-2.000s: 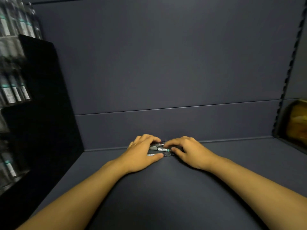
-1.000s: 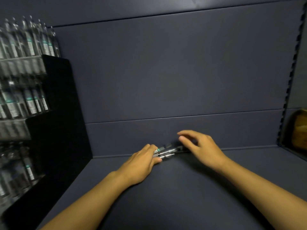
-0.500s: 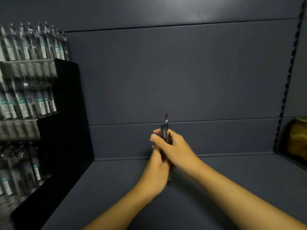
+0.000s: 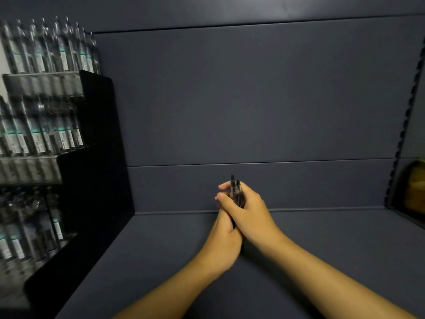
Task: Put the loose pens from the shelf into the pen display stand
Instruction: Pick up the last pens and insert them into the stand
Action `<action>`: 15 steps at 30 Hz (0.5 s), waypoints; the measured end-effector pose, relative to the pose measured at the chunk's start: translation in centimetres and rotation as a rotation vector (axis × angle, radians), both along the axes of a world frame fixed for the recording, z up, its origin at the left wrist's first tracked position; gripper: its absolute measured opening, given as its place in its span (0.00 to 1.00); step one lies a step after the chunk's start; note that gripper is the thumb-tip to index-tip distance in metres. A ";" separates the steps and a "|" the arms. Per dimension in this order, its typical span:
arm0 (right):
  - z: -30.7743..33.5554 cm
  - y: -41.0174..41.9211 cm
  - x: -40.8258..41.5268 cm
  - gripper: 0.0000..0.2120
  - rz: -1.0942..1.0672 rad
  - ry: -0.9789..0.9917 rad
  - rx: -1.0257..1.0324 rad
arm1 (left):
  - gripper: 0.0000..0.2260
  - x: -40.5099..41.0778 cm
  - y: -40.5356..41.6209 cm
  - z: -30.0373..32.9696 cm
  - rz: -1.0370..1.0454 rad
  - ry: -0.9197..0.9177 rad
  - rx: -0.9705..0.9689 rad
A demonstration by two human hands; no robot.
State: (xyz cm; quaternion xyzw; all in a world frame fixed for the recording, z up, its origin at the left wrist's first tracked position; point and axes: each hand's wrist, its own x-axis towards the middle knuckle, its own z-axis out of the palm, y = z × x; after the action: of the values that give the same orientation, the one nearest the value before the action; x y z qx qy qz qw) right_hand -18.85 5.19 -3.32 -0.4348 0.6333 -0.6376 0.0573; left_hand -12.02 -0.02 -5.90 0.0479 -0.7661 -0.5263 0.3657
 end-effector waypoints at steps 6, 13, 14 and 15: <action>-0.4 0.4 -0.1 0.04 0.010 -0.034 -0.013 | 0.22 0.8 0.0 0.2 -0.002 -0.129 -0.070; 1.1 1.6 0.5 0.07 -0.017 0.073 0.045 | 0.16 2.1 0.9 2.5 0.006 -0.118 0.017; 1.8 1.9 0.6 0.08 -0.001 0.092 0.037 | 0.13 2.5 1.0 3.1 0.005 -0.107 0.051; 2.5 2.3 0.8 0.09 0.032 0.099 0.023 | 0.11 3.0 1.2 3.8 -0.002 -0.094 0.084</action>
State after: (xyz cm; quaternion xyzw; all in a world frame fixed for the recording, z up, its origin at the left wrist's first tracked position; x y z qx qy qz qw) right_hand -18.05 7.48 -0.79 -0.4750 0.6359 -0.6069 0.0411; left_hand -9.01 1.14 -2.13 0.0869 -0.7597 -0.5556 0.3266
